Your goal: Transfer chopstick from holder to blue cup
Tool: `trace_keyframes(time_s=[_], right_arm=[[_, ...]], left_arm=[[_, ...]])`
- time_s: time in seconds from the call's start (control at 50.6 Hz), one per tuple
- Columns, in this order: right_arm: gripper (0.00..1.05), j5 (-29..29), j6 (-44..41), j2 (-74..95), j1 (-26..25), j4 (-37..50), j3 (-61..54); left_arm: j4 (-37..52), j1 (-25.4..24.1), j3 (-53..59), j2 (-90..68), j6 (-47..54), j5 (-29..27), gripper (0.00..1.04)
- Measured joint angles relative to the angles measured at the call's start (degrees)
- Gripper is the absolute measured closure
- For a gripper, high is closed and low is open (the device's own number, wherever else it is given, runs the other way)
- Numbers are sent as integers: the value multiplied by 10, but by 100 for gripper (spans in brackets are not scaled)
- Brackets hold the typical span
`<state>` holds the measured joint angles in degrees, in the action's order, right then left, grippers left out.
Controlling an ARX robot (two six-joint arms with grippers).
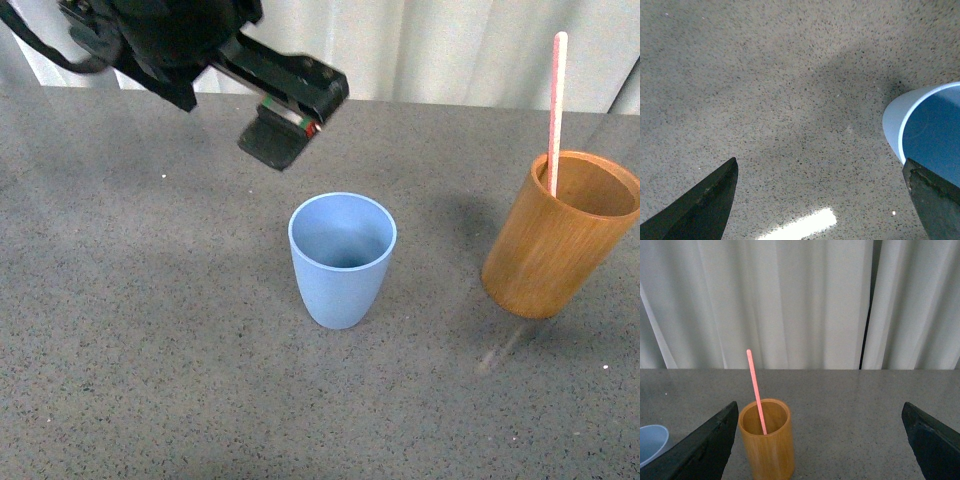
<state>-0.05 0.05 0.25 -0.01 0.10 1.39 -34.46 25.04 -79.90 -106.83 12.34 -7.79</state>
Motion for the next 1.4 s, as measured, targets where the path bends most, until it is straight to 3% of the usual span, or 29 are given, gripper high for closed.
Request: trace_keyframes(time_s=[0.059,0.119,0.297,0.415,0.475,0.554,0.949,1.127,1.226,1.404], right_arm=[[10,0,0,0,0,0,0],[10,0,0,0,0,0,0],[10,0,0,0,0,0,0],[10,0,0,0,0,0,0],[10,0,0,0,0,0,0],[10,1,0,0,0,0,0],[10,0,0,0,0,0,0],[10,0,0,0,0,0,0],[10,0,0,0,0,0,0],[10,0,0,0,0,0,0]], left_arm=[[17,-17,23,44,-3,29,7],[87,-35,70,104,-4,20,7],[465,-108,332,348,-67,-92,7],[490,-114,358,365,-80,-98,7],[566,-117,394,361,-94,-59,15],[695,-133,483,392,-111,-27,36],[738,-186,648,516,-122,19,101],[734,-205,696,572,-125,33,101],[722,-240,717,604,-125,75,101],[693,-249,744,661,-125,76,101]])
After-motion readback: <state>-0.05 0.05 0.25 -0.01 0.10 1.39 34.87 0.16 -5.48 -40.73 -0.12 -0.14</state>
